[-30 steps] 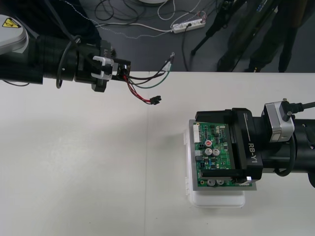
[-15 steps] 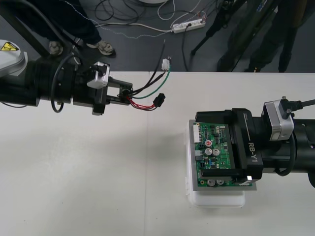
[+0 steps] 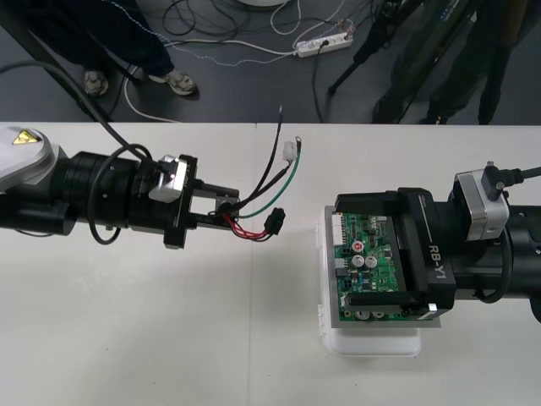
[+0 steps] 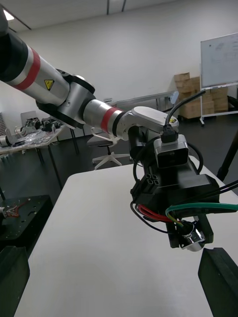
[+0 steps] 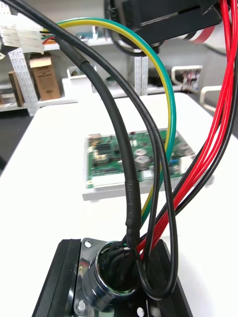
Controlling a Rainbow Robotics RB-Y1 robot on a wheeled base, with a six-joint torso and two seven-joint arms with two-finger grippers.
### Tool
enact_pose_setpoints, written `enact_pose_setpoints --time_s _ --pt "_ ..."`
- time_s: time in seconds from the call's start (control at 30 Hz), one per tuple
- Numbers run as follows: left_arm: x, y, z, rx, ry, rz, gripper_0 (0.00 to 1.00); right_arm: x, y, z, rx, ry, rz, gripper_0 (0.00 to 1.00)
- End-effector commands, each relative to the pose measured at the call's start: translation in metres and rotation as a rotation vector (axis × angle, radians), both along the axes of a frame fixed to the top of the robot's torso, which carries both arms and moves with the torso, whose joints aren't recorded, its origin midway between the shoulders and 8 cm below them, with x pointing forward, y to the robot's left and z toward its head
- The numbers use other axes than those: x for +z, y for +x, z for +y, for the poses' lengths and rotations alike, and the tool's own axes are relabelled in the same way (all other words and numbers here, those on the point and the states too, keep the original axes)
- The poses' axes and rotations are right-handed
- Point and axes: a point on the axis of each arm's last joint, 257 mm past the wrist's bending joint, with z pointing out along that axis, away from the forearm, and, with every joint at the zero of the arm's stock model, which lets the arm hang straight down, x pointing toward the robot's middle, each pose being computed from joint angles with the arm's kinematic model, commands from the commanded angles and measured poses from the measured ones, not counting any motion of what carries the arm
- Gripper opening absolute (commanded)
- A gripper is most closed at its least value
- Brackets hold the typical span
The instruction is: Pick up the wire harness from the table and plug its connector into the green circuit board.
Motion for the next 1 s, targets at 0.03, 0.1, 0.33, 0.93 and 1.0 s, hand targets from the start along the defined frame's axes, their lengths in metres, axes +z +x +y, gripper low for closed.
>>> enact_pose_setpoints --time_s 0.03,0.1,0.33,0.93,1.0 --pt "0.004 -0.046 -0.012 -0.105 -0.078 0.156 0.00 0.003 -0.011 -0.008 0.014 -0.020 -0.004 1.00" --pt "0.001 -0.054 -0.011 -0.117 -0.093 0.183 0.00 0.005 -0.010 -0.010 0.012 -0.016 -0.007 1.00" --pt "-0.007 -0.089 -0.016 -0.179 -0.157 0.332 0.00 0.013 -0.003 -0.016 -0.009 -0.017 -0.038 1.00" --pt "-0.049 -0.174 -0.039 -0.299 -0.166 0.722 0.00 0.031 -0.008 -0.007 0.069 -0.057 -0.117 1.00" --pt "-0.051 -0.183 -0.047 -0.314 -0.167 0.757 0.00 0.030 -0.011 -0.006 0.092 -0.073 -0.127 1.00"
